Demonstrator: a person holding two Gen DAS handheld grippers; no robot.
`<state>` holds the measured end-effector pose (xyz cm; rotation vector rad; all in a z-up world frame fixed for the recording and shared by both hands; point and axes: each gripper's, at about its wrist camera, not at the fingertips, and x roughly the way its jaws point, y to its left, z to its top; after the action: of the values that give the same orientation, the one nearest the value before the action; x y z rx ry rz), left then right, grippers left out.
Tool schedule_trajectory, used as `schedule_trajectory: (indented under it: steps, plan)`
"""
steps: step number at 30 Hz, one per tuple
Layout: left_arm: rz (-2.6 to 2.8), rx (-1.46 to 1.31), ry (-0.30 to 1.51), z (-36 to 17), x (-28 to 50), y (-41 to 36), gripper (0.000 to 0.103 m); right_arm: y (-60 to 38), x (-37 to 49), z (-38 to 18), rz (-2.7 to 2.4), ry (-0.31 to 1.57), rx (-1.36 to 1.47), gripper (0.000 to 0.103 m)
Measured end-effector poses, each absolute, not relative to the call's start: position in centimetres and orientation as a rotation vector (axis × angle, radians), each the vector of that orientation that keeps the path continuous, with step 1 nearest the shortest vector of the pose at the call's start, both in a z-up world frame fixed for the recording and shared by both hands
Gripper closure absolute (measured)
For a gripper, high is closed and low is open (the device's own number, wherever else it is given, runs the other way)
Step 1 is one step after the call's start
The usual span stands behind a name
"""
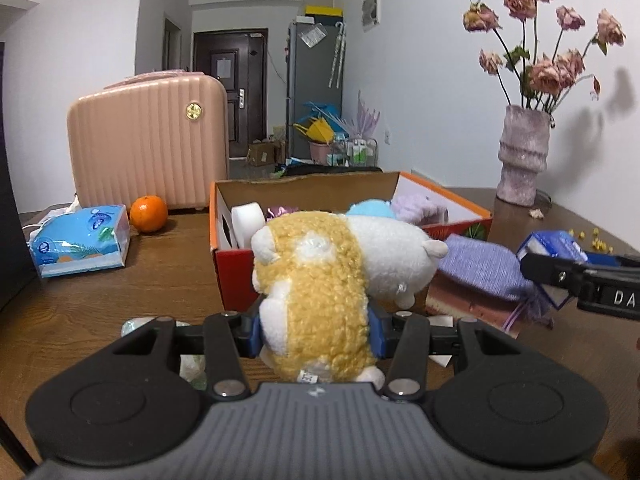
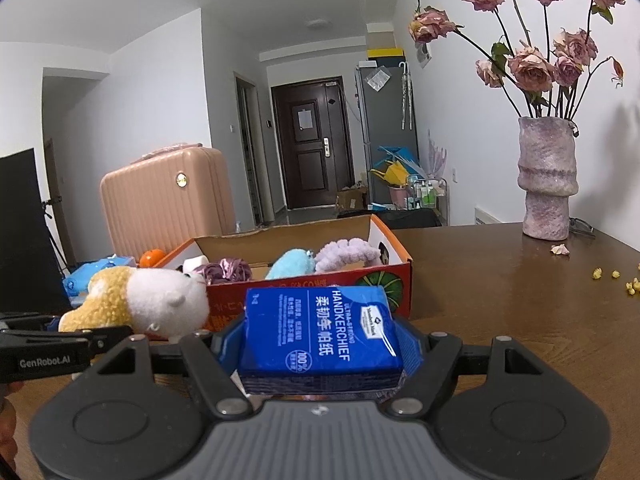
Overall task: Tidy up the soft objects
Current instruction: 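Carry plush dog in left tool and tissue pack in right tool over box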
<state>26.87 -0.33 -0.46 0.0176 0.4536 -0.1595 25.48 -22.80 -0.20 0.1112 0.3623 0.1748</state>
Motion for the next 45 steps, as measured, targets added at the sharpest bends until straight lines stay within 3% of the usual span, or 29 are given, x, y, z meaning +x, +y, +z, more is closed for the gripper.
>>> schedule_trajectory:
  steps: [18, 45]
  plan:
    - [-0.122, -0.053, 0.387, 1.9, 26.5, -1.2, 0.055, -23.2, 26.2, 1.4, 0.198, 0.279, 0.076, 0.03]
    - [-0.046, -0.104, 0.343, 4.8, 33.6, -2.8, 0.055, -21.4, 34.7, 4.8, 0.239, 0.273, 0.01, 0.03]
